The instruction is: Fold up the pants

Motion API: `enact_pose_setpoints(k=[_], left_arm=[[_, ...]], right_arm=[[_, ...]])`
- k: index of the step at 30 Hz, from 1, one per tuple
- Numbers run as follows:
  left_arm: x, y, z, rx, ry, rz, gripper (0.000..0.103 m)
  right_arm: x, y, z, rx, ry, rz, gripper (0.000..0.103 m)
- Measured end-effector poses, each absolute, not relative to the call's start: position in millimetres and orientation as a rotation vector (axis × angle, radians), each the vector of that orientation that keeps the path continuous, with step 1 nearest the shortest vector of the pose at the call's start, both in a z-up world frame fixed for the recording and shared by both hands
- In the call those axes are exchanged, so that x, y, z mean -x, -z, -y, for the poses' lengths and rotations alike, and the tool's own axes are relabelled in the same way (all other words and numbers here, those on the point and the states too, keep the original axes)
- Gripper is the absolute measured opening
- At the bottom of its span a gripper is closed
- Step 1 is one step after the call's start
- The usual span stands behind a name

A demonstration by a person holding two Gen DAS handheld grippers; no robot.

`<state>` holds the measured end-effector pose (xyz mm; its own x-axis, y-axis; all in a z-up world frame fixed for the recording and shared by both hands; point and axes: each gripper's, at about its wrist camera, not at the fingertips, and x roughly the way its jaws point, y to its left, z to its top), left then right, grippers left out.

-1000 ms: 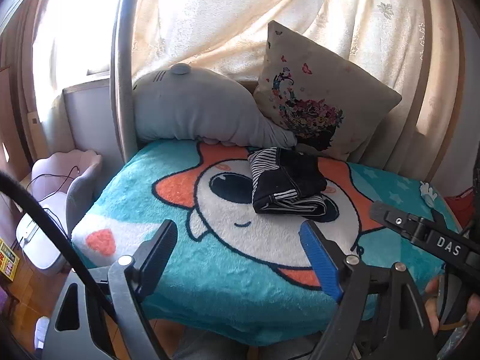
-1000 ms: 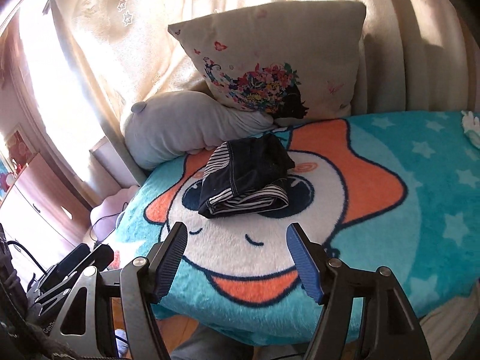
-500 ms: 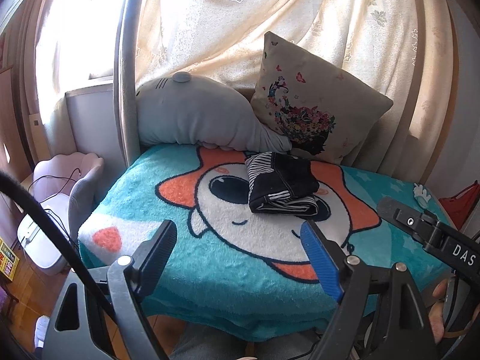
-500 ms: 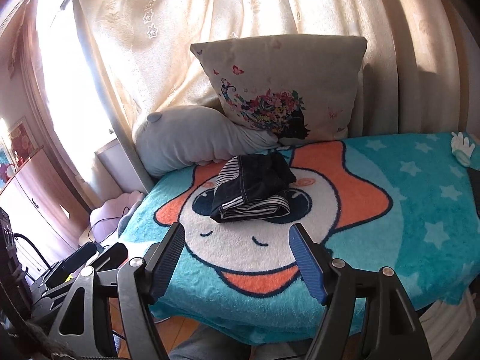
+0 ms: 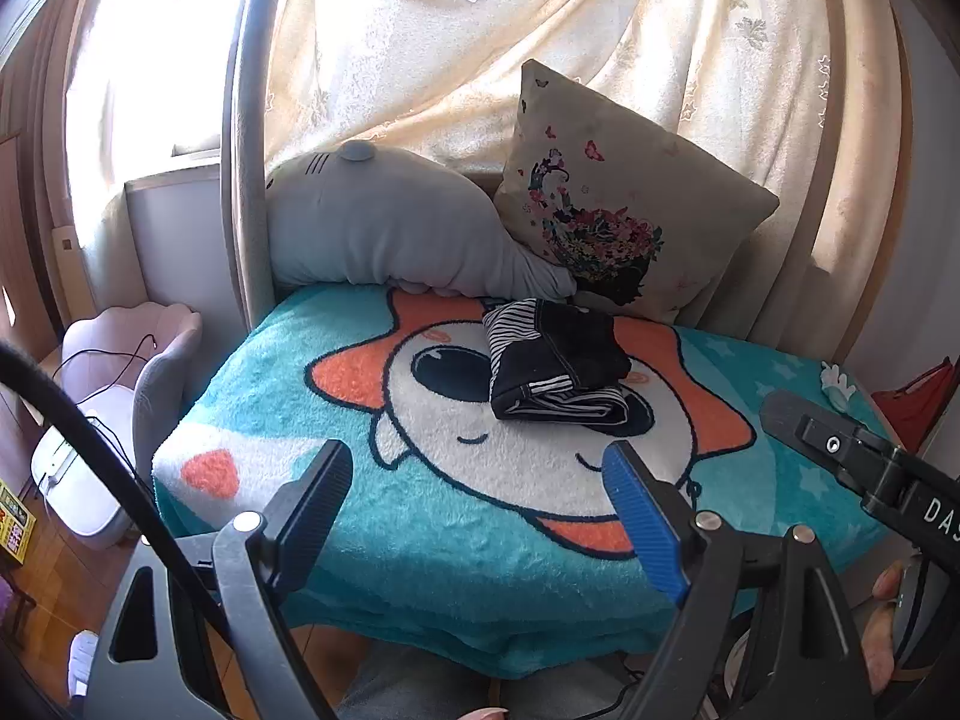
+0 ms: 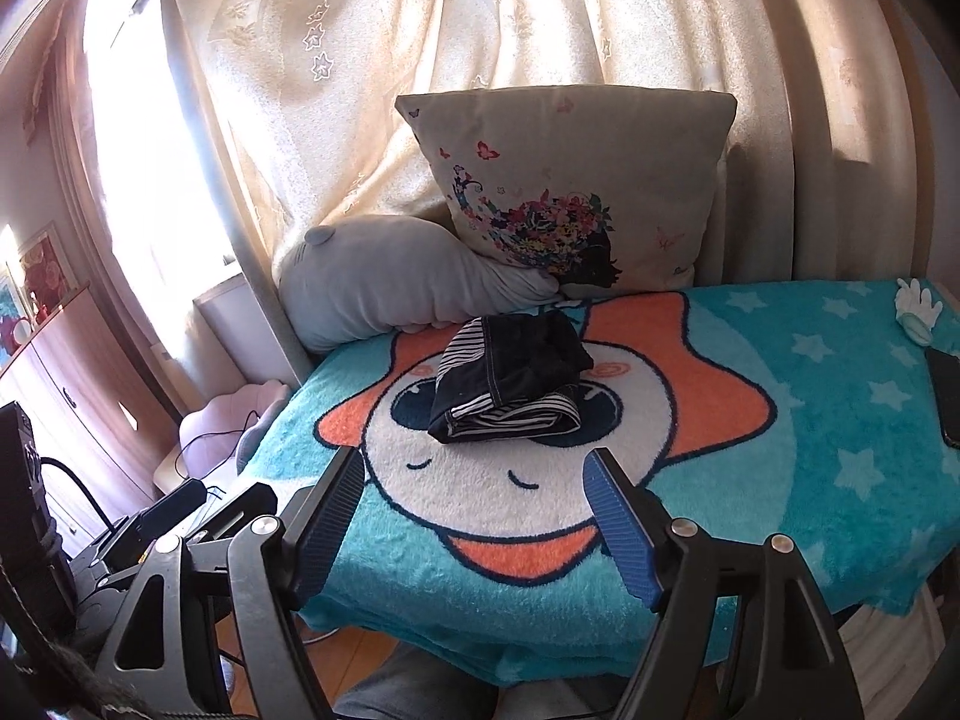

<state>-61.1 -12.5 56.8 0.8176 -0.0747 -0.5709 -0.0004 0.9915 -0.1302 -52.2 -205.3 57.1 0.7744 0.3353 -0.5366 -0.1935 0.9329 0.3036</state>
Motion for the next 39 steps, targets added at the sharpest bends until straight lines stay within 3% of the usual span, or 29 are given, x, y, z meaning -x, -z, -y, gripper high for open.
enact_pose_setpoints(k=[39], left_arm=[[61.0, -48.9, 11.6, 0.122, 0.032, -0.624, 0.085]], right_arm=[[46.4, -50.3, 197.8, -0.245, -0.305, -0.653, 0.079]])
